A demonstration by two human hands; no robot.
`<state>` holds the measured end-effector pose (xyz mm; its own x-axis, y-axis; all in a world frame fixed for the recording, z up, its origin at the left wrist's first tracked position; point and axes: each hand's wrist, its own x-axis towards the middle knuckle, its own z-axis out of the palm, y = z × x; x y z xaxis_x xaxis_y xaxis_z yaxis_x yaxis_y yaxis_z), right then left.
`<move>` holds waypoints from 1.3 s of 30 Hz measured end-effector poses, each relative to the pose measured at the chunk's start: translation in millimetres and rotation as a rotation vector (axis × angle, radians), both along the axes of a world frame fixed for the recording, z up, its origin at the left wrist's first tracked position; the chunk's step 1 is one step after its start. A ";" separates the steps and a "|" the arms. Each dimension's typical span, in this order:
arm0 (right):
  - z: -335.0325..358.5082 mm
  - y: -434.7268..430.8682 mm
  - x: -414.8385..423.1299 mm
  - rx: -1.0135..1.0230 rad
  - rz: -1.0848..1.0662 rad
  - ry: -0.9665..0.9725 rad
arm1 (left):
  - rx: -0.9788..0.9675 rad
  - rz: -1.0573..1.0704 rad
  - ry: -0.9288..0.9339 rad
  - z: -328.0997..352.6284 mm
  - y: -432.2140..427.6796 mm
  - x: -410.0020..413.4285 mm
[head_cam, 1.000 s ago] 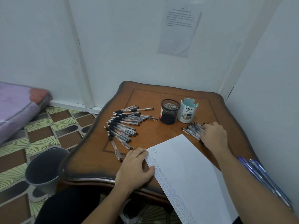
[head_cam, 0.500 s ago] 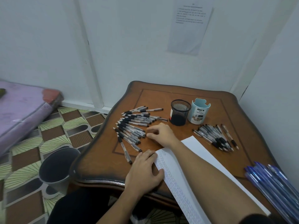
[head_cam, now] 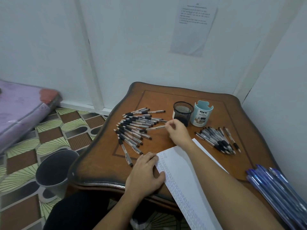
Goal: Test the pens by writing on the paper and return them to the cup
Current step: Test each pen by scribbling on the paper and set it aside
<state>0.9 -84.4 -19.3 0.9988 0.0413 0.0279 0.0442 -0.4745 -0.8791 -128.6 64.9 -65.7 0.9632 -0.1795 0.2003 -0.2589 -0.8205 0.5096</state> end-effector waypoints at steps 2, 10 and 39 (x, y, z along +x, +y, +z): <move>7.3 -13.4 -2.6 0.259 -0.132 0.051 | 0.011 -0.006 0.009 1.3 0.5 -0.3; 22.7 -46.1 -30.3 0.821 -0.355 0.124 | -0.012 -0.005 0.036 3.9 0.1 -2.7; -19.8 -32.1 -74.2 0.491 0.031 0.160 | 0.021 -0.008 0.025 1.7 -1.0 -0.7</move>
